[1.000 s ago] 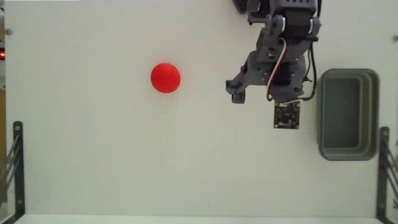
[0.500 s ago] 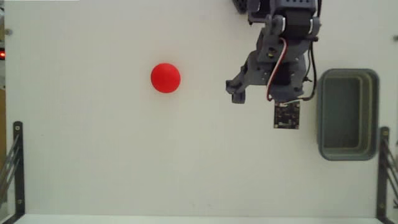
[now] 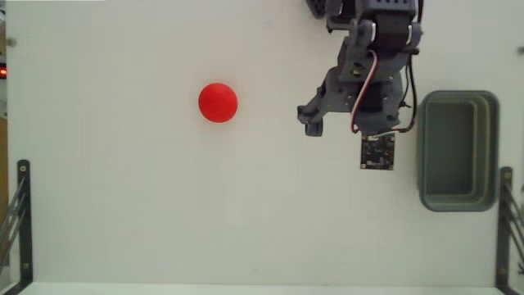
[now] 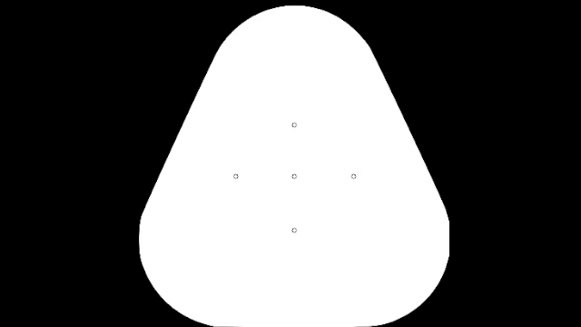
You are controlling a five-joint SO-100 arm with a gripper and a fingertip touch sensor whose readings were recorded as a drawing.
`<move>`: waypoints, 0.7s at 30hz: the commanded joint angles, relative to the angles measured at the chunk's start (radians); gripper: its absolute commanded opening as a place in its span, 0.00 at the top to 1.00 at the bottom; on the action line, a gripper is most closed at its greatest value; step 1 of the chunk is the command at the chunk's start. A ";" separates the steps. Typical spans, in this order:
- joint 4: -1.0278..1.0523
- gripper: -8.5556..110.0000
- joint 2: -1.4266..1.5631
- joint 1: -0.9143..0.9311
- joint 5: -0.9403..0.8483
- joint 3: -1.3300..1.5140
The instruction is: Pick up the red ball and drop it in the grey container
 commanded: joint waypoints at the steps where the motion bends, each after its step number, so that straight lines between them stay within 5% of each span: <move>1: 0.002 0.00 0.035 0.006 0.005 0.005; 21: 0.002 0.00 0.035 0.165 0.005 0.005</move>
